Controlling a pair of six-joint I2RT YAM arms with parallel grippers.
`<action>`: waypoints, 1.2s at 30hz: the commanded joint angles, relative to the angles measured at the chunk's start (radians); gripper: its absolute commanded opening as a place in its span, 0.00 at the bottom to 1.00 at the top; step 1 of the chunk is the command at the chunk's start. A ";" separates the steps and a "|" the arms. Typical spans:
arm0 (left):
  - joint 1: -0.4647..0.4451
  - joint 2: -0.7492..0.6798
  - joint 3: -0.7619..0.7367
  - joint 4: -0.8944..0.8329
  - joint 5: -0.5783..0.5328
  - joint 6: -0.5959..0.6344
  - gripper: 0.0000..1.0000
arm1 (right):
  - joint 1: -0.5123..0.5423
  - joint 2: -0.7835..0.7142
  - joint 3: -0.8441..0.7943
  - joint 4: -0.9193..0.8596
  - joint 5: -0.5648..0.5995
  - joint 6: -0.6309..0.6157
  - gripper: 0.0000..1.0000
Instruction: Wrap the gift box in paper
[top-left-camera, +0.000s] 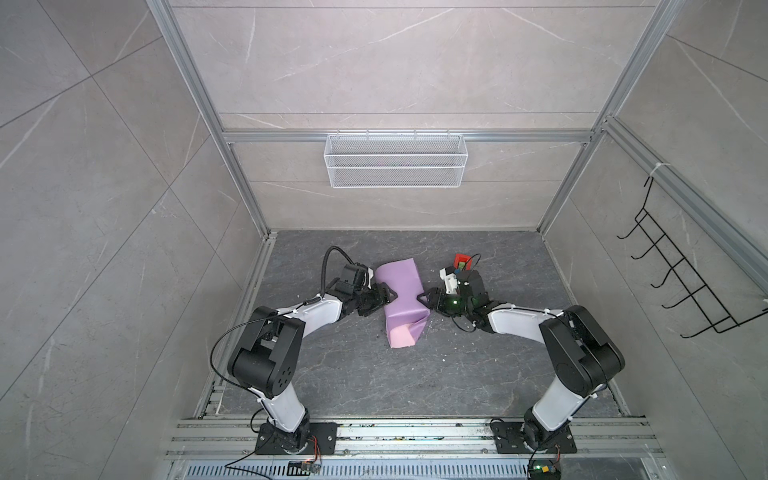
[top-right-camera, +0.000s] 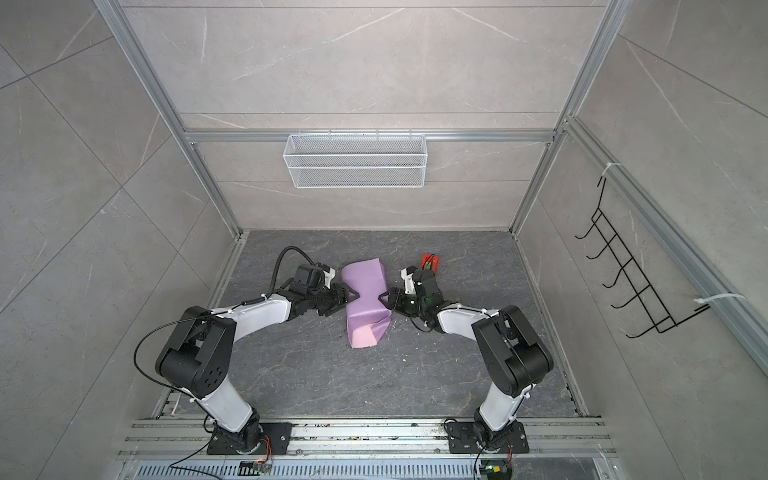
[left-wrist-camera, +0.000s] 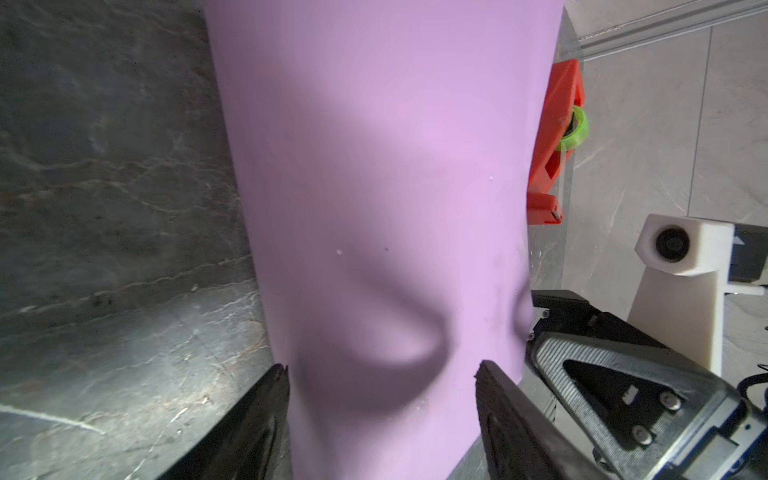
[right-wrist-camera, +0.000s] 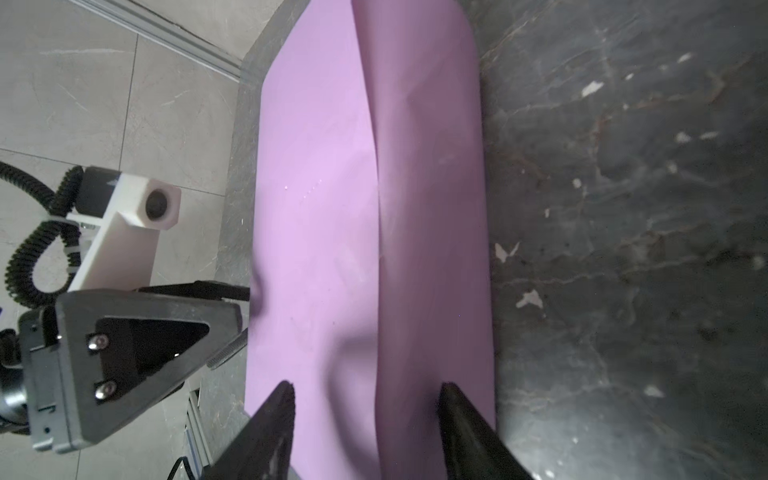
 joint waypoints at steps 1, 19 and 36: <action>-0.001 0.014 0.050 0.024 0.042 0.009 0.73 | 0.038 -0.069 -0.044 0.005 0.008 0.031 0.56; 0.123 -0.301 -0.204 -0.153 -0.234 0.192 0.49 | 0.197 -0.173 0.114 -0.325 0.193 -0.260 0.58; 0.034 -0.178 -0.272 0.054 -0.120 0.179 0.12 | 0.231 0.088 0.331 -0.430 0.225 -0.339 0.41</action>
